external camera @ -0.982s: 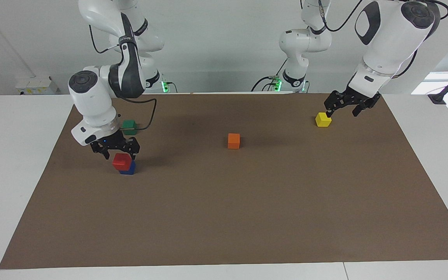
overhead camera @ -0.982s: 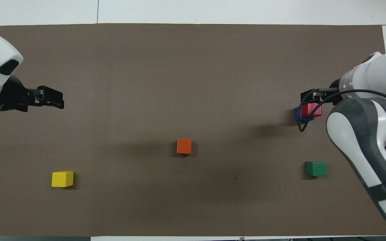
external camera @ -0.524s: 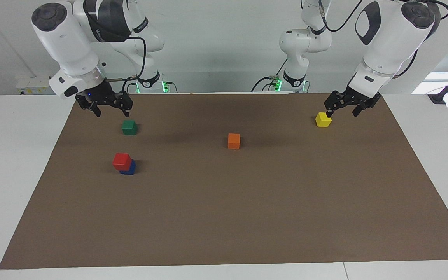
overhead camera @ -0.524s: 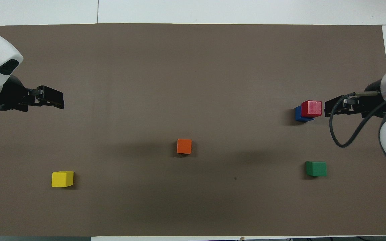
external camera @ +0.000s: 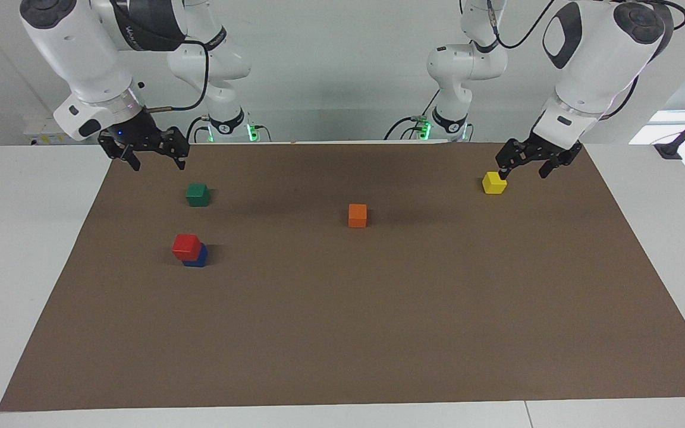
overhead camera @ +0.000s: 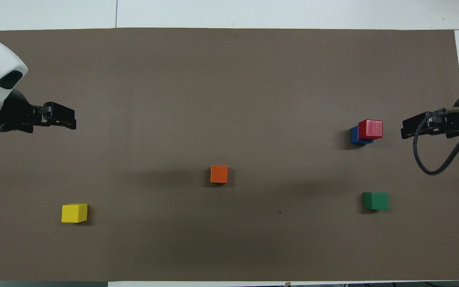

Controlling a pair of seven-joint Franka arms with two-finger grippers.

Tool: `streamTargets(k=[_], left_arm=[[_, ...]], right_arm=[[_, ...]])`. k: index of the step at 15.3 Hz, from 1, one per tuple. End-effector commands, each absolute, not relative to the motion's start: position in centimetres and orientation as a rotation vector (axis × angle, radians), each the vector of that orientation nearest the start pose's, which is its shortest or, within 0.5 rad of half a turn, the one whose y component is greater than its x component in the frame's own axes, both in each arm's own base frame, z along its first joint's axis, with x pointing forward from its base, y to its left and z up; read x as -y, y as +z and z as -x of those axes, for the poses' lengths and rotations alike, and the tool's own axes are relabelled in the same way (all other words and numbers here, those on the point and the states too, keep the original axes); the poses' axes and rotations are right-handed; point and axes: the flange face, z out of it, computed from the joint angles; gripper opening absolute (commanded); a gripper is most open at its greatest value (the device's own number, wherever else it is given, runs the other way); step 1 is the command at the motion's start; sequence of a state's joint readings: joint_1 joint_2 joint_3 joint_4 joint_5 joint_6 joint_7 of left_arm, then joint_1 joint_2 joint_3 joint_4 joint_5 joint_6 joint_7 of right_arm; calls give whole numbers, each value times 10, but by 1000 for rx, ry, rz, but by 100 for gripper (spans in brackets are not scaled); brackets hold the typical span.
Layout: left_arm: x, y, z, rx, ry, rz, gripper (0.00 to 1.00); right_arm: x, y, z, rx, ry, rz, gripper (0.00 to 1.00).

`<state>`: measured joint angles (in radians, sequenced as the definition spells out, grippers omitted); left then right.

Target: Transfer red block to right arm and stack on blue block

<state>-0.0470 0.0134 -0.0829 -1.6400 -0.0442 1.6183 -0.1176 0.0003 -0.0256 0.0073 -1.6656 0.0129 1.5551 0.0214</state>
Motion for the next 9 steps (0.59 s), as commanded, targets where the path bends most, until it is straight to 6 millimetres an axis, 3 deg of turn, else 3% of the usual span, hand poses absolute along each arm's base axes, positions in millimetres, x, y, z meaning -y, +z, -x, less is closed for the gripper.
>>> streamTargets(k=[1,9], left_arm=[[76,590,-553,3,59,3191,100],[76,589,-553,3,62,3191,100]], right_arm=[[1,595,-545,-3,118,3130,100],[3,594,-545,-10,120,3131,100]])
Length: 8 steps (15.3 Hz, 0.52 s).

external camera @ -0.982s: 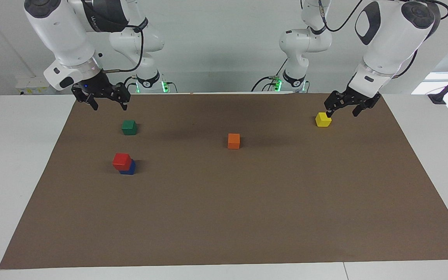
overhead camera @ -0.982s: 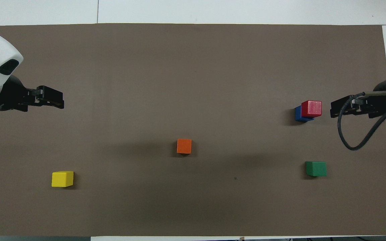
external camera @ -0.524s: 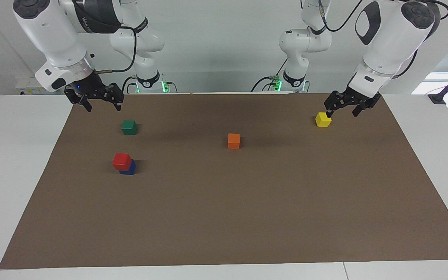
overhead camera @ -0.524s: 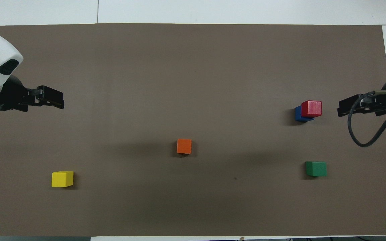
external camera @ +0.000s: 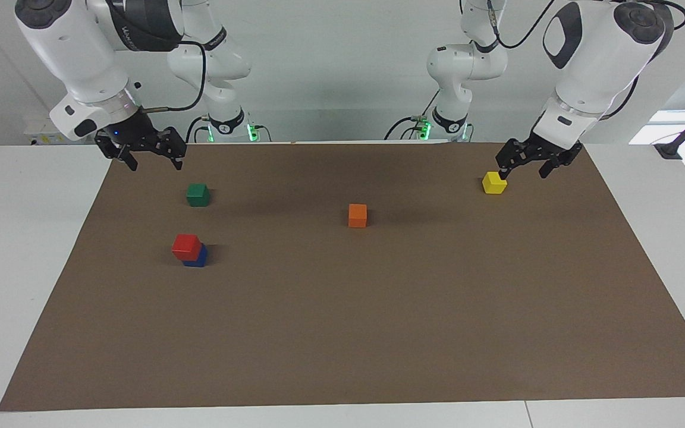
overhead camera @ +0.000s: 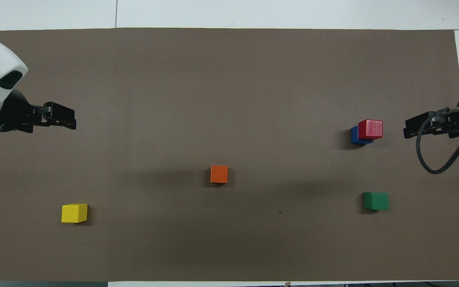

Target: Transfer red block to right arm and stack on blue block

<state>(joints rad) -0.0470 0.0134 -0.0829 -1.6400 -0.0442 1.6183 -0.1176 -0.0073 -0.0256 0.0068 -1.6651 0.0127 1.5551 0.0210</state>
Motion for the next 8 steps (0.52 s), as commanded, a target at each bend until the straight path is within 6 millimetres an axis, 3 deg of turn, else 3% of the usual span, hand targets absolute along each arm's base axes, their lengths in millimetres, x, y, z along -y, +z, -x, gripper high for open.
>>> streamTargets(k=[1,8], left_arm=[[75,590,-553,6,59,3191,100],[75,590,-553,6,59,3191,100]], right_arm=[[3,594,-545,-10,120,3133,100],[6,594,-545,0,121,3142,100]])
